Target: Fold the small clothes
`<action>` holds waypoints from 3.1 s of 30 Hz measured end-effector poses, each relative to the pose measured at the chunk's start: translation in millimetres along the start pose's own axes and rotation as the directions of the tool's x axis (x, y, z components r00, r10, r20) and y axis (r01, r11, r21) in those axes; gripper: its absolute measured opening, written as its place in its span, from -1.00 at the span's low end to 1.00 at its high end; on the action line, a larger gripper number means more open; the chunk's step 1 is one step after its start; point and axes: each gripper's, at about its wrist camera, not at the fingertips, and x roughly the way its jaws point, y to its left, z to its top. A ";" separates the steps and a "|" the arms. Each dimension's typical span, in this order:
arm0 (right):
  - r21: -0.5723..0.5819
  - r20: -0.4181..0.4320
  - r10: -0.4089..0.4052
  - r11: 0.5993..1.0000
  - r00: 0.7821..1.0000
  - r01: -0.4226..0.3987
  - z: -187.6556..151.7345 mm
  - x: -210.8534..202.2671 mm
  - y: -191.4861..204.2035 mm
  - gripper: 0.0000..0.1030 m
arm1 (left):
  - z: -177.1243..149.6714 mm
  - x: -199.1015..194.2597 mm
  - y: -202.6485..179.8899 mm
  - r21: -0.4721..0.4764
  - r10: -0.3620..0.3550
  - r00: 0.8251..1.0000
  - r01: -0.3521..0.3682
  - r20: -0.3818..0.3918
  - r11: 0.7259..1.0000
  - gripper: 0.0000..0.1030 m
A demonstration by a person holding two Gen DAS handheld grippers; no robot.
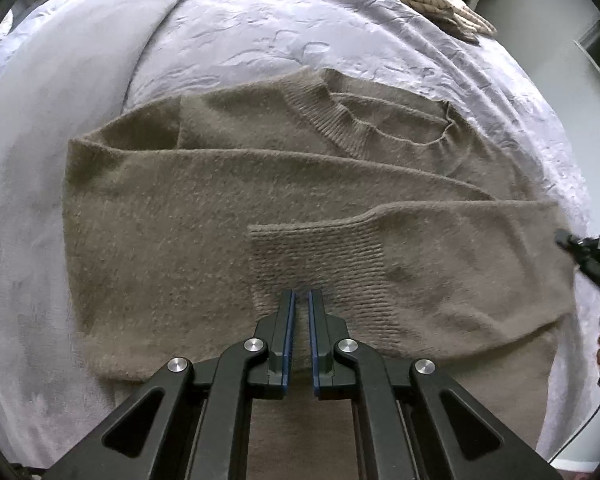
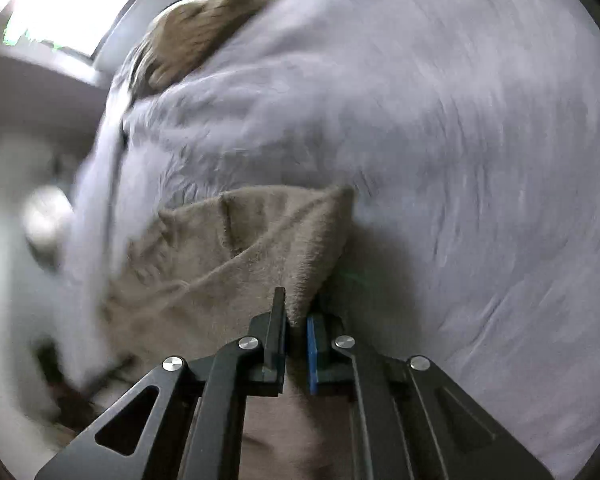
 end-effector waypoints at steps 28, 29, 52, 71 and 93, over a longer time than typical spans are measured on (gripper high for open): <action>-0.022 -0.030 -0.115 0.993 0.993 0.114 -74.3 -29.6 39.2 -0.61 | -16.8 -32.8 17.9 0.000 0.040 0.999 -0.040 0.024 0.999 -0.84; -0.033 -0.036 -0.107 0.994 0.994 0.105 -73.0 -25.4 45.9 -0.61 | -16.3 -35.7 18.1 0.002 0.034 0.999 -0.034 0.031 0.999 -0.84; -0.058 -0.163 -0.122 0.992 0.979 0.114 -99.6 7.8 69.7 -0.35 | -48.8 -10.9 2.6 0.059 0.078 0.996 -0.075 -0.048 0.995 -0.84; -0.067 -0.149 -0.118 0.992 0.982 0.109 -103.1 6.5 96.6 -0.15 | -45.3 -20.0 19.7 0.047 0.139 0.989 -0.137 -0.045 0.990 -0.83; -0.106 -0.129 -0.098 0.991 0.987 0.084 -107.6 3.7 121.5 0.40 | -37.6 -35.8 62.2 -0.020 0.185 0.981 -0.187 -0.056 0.982 0.98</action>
